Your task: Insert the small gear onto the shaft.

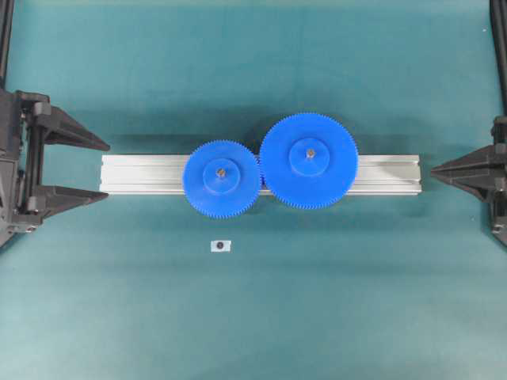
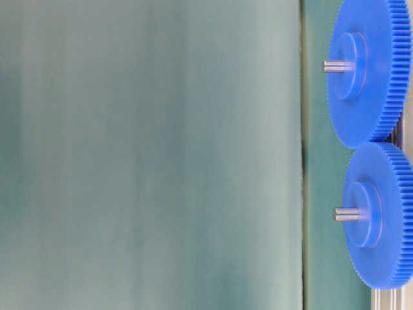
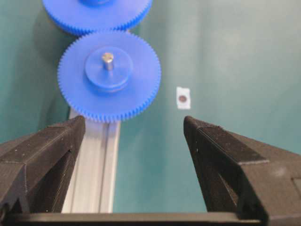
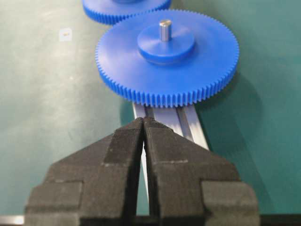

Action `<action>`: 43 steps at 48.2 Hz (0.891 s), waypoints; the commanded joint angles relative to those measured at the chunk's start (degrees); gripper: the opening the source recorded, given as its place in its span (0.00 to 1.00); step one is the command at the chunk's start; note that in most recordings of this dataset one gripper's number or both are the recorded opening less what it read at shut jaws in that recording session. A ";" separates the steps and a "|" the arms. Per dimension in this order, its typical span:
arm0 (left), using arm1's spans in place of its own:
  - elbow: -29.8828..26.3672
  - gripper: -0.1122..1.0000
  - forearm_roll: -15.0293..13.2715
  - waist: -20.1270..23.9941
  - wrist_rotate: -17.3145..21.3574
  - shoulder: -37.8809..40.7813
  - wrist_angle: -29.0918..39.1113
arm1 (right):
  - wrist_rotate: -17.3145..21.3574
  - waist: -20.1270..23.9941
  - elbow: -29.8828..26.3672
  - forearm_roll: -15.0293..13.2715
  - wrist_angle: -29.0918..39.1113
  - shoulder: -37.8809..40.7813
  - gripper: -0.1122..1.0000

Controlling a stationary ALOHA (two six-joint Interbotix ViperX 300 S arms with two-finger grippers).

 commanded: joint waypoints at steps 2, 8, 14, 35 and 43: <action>-0.88 0.87 0.09 0.09 0.00 0.18 -0.53 | 0.09 -0.09 0.18 -0.09 -1.58 0.53 0.20; -0.79 0.87 0.09 0.09 0.00 0.18 -0.53 | 0.09 -0.09 0.18 -0.09 -1.58 0.53 0.20; -0.79 0.87 0.18 0.09 0.00 0.18 -0.53 | 0.09 -0.09 0.18 -0.09 -1.67 0.53 0.20; -0.70 0.86 0.18 0.09 0.09 -0.44 -0.53 | 0.09 -0.09 0.18 -0.09 -1.67 0.53 0.20; -0.88 0.87 0.09 0.09 0.09 -0.53 -0.53 | 0.09 -0.09 0.26 -0.09 -1.67 0.53 0.20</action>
